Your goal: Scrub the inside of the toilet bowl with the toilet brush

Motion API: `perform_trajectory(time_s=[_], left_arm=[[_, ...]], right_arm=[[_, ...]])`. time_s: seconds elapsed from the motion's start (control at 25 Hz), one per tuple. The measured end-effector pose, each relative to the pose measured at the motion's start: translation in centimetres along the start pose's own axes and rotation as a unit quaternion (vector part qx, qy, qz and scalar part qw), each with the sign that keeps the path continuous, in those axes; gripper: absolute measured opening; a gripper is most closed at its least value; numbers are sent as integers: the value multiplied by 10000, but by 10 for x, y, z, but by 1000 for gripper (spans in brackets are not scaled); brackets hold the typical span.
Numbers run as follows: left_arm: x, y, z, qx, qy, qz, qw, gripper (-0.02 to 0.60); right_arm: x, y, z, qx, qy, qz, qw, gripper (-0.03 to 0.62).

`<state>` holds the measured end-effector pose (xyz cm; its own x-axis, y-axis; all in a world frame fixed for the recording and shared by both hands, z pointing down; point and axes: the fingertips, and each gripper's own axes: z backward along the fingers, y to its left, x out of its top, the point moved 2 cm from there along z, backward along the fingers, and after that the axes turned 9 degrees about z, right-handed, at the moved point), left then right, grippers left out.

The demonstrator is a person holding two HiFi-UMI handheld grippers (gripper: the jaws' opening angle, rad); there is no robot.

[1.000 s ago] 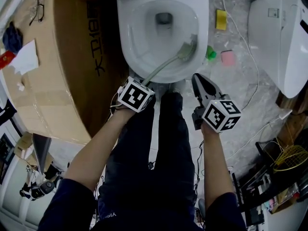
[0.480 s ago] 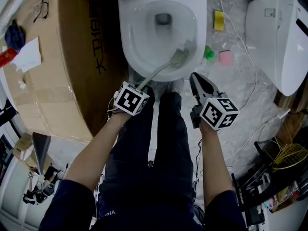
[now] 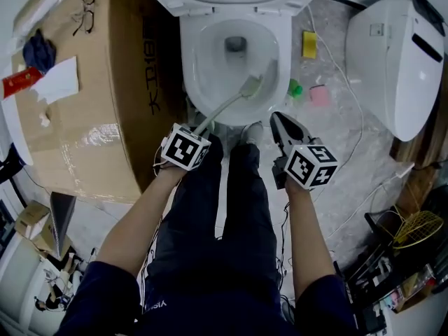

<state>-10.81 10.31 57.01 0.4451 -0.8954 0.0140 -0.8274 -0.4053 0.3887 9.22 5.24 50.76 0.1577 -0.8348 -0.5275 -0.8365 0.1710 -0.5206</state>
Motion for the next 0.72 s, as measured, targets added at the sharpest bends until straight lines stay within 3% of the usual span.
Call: perform_trajectory(time_s=[0.36,0.72], left_arm=[[19,-2,62,-10,-643,232,9977,32],[47,-22,138,-169,-1480,188,9887,32]], right_arm=[[41,33,26,85,-226,274,9993,5],[87,73,61,196,-530,689,9960,5]])
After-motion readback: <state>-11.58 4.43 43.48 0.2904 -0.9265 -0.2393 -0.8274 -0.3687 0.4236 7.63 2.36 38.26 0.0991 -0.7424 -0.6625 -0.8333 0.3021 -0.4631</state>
